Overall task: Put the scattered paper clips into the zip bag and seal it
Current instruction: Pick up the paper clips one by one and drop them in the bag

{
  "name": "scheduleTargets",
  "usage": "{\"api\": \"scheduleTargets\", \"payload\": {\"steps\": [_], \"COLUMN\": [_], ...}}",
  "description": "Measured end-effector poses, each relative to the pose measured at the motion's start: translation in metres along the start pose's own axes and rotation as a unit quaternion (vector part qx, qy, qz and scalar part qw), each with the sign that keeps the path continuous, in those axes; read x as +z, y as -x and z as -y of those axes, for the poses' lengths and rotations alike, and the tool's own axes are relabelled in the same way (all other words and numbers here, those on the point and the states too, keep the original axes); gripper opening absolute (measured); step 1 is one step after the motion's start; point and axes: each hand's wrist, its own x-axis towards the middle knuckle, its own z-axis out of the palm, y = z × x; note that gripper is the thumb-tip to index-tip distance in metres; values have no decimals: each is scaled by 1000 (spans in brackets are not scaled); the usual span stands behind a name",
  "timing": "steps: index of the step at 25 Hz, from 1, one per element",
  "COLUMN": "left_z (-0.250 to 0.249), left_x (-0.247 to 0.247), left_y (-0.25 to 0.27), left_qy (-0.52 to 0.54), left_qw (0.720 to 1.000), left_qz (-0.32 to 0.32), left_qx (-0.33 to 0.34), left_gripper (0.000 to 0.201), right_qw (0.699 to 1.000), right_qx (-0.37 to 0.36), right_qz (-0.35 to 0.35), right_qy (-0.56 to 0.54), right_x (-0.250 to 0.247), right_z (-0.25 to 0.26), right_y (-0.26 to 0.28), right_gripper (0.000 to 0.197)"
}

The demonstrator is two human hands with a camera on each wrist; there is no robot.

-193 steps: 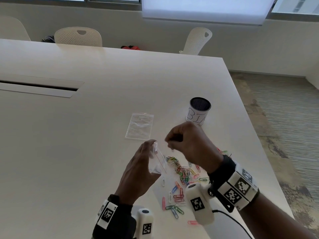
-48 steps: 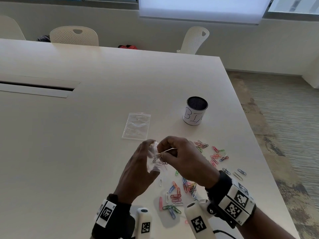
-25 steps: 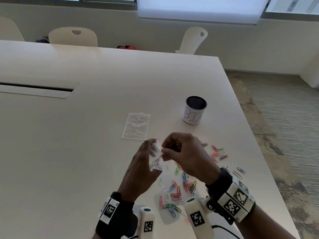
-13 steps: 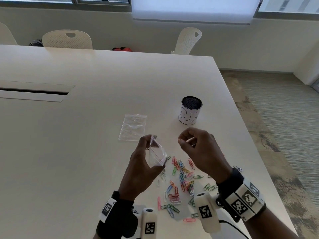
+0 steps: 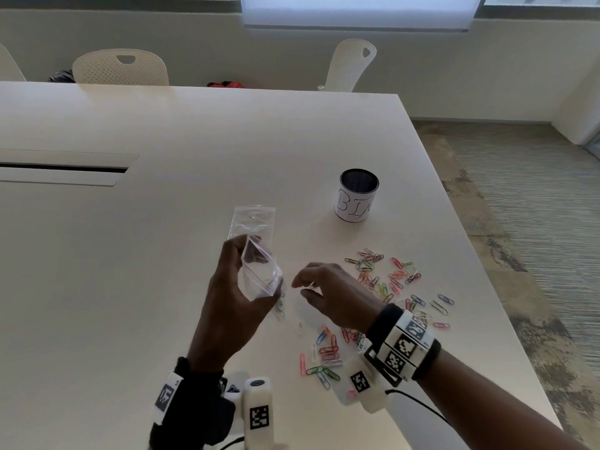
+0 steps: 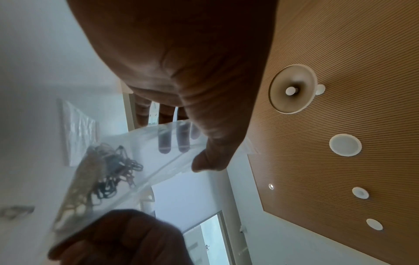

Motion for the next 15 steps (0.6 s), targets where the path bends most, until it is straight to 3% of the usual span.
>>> {"api": "scheduleTargets", "payload": {"steps": [5,9,11,13,15], "left_z": [10,18,19,20,21], "left_x": [-27,-25,-18,-11,-3], "left_y": [11,18,18,18,16], "left_qy": [-42,-49,-49,-48,-44], "left_qw": [999,998,998,998,998], "left_qz": [-8,-5,3,14,25], "left_qx": [-32,-49,-44,-39,-36], "left_gripper": [66,68,69,69,69], "right_qw": [990,983,974,965,967], "right_qx": [-93,-104,-114,-132,-138], "right_qz": [83,113,161,198,183], "right_qy": [65,103,109,111,107], "right_x": [20,18,14,11,5], "right_z": [8,7,2,-4,-15], "right_y": [-19,-29,-23,-11,-1], "right_gripper": [30,30,32,24,10]}}
